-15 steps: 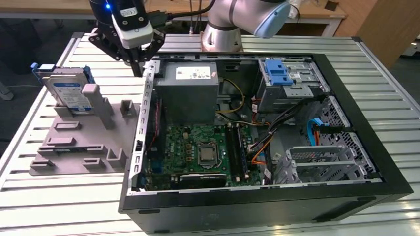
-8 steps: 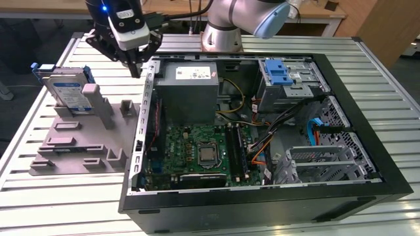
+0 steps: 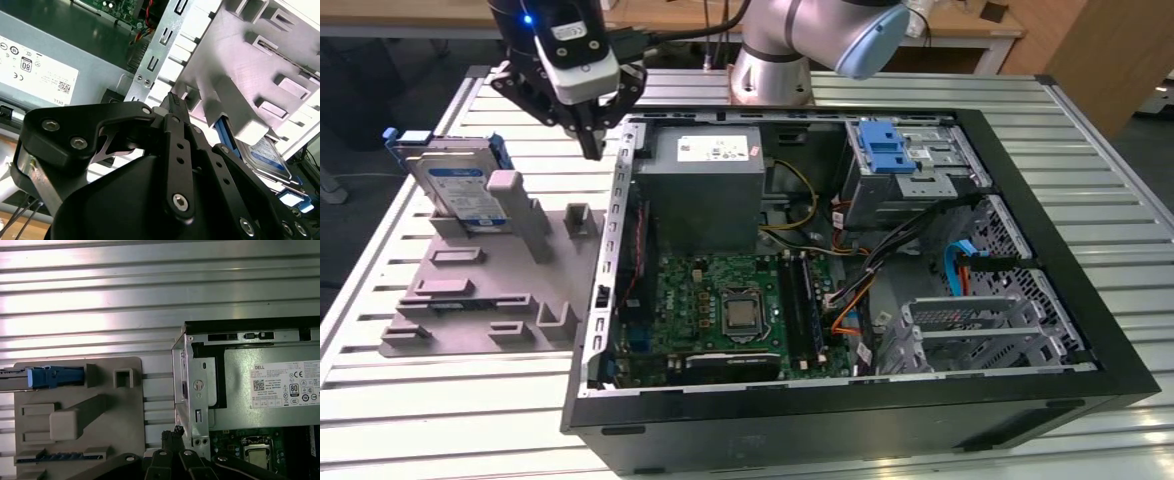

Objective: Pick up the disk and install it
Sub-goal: 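Reach for the disk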

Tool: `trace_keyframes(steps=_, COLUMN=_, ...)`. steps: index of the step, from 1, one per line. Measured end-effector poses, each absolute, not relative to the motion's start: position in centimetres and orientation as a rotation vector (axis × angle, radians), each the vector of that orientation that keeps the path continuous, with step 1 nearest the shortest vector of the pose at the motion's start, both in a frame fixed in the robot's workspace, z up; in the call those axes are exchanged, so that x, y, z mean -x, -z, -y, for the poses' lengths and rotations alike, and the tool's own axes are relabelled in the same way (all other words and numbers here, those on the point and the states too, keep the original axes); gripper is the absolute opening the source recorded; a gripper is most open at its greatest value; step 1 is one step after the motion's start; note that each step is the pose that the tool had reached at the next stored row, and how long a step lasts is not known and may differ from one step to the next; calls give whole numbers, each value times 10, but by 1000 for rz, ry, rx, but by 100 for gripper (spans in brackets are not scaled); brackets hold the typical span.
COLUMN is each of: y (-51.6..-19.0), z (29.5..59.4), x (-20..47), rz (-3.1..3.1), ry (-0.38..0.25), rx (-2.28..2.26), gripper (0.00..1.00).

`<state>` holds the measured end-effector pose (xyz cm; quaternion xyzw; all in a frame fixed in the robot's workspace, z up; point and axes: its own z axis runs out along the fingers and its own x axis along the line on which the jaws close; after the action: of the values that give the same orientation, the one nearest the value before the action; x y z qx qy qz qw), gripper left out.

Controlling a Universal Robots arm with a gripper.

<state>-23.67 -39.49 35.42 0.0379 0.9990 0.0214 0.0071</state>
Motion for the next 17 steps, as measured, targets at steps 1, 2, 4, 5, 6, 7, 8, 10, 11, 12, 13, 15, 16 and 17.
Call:
trace_keyframes(steps=1, y=-354, z=395, x=237, rz=-3124, ry=-67, rx=-119, gripper=11)
trace_keyframes(steps=2, y=-354, z=395, x=238, rz=-3124, ry=-67, rx=-119, gripper=11)
trace_keyframes(steps=4, y=-353, z=395, x=238, rz=-3124, ry=-67, rx=-119, gripper=11)
trace_keyframes(steps=5, y=-353, z=395, x=239, rz=-3124, ry=-67, rx=-119, gripper=11)
trace_keyframes(steps=6, y=-353, z=395, x=239, rz=-3125, ry=-67, rx=-119, gripper=11)
trace_keyframes(steps=7, y=-353, z=395, x=240, rz=-3125, ry=-67, rx=-119, gripper=11)
trace_keyframes(steps=8, y=-353, z=395, x=240, rz=-3125, ry=-67, rx=-119, gripper=11)
trace_keyframes(steps=10, y=-352, z=395, x=241, rz=-3125, ry=-67, rx=-119, gripper=11)
trace_keyframes(steps=11, y=-352, z=395, x=242, rz=-3125, ry=-67, rx=-119, gripper=11)
trace_keyframes(steps=12, y=-352, z=395, x=243, rz=-3125, ry=-67, rx=-119, gripper=11)
trace_keyframes(steps=13, y=-352, z=395, x=243, rz=-3125, ry=-67, rx=-119, gripper=11)
trace_keyframes(steps=15, y=-352, z=395, x=244, rz=-3125, ry=-67, rx=-119, gripper=11)
trace_keyframes(steps=16, y=-352, z=395, x=244, rz=-3125, ry=-67, rx=-119, gripper=11)
trace_keyframes(steps=17, y=-352, z=395, x=245, rz=-3125, ry=-67, rx=-119, gripper=11)
